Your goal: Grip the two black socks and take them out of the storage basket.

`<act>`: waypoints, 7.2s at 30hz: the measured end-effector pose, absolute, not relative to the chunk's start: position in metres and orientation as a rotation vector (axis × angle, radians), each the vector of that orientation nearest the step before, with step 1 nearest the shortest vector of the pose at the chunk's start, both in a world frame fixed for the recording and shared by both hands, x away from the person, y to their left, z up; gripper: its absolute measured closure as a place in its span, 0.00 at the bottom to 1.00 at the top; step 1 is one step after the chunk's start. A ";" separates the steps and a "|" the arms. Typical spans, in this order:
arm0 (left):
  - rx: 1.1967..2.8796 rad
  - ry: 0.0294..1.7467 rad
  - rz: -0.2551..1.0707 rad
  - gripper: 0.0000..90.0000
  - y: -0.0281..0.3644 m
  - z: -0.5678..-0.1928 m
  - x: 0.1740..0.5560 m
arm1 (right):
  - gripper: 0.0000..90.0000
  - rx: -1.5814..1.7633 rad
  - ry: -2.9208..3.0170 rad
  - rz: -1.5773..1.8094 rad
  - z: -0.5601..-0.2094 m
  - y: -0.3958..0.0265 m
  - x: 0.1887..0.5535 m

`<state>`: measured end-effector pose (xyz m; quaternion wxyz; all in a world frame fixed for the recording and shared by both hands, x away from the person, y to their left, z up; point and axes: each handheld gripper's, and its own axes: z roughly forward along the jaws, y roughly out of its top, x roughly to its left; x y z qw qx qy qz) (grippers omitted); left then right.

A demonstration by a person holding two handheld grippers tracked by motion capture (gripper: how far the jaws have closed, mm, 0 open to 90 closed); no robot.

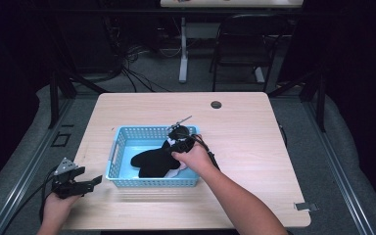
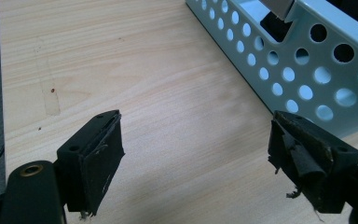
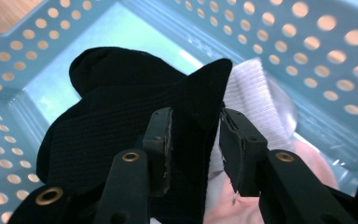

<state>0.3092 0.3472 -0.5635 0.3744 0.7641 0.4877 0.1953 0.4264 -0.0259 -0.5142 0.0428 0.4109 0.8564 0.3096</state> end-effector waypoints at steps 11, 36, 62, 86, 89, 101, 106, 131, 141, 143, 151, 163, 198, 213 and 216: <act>1.954 1.246 0.499 0.20 0.347 -0.564 0.309 | 0.88 1.239 2.664 0.944 -0.511 -0.019 0.422; 1.963 1.245 0.496 0.20 0.347 -0.564 0.309 | 0.98 1.032 2.597 1.231 -0.441 -0.011 0.385; 1.961 1.249 0.494 0.20 0.346 -0.564 0.309 | 0.98 0.987 2.440 1.386 -0.385 -0.039 0.376; 1.968 1.252 0.493 0.20 0.346 -0.565 0.310 | 0.98 1.141 2.210 1.395 -0.357 -0.151 0.356; 1.970 1.251 0.492 0.20 0.345 -0.565 0.310 | 0.98 1.165 2.194 1.363 -0.359 -0.161 0.354; 1.975 1.252 0.491 0.20 0.345 -0.566 0.310 | 0.98 1.253 2.165 1.302 -0.390 -0.181 0.350; 1.973 1.252 0.492 0.20 0.345 -0.566 0.310 | 0.98 1.291 2.160 1.308 -0.405 -0.183 0.350; 1.987 1.252 0.490 0.20 0.345 -0.567 0.310 | 0.97 1.609 2.018 1.167 -0.498 -0.240 0.355; 1.988 1.254 0.488 0.20 0.344 -0.567 0.310 | 0.86 1.679 1.960 1.162 -0.510 -0.259 0.353; 1.987 1.254 0.488 0.20 0.344 -0.567 0.310 | 0.83 1.687 1.957 1.165 -0.510 -0.260 0.353; 1.984 1.252 0.488 0.20 0.344 -0.567 0.310 | 0.71 1.633 1.971 1.171 -0.503 -0.254 0.355; 1.983 1.253 0.487 0.20 0.344 -0.567 0.310 | 0.65 1.482 2.131 1.171 -0.483 -0.211 0.367; 1.972 1.243 0.491 0.20 0.346 -0.565 0.310 | 0.70 1.294 2.590 0.975 -0.498 -0.041 0.426; 1.967 1.244 0.489 0.20 0.346 -0.564 0.310 | 0.72 1.425 2.692 0.781 -0.518 -0.022 0.440; 1.968 1.243 0.488 0.20 0.346 -0.564 0.310 | 0.73 1.437 2.705 0.768 -0.520 -0.021 0.441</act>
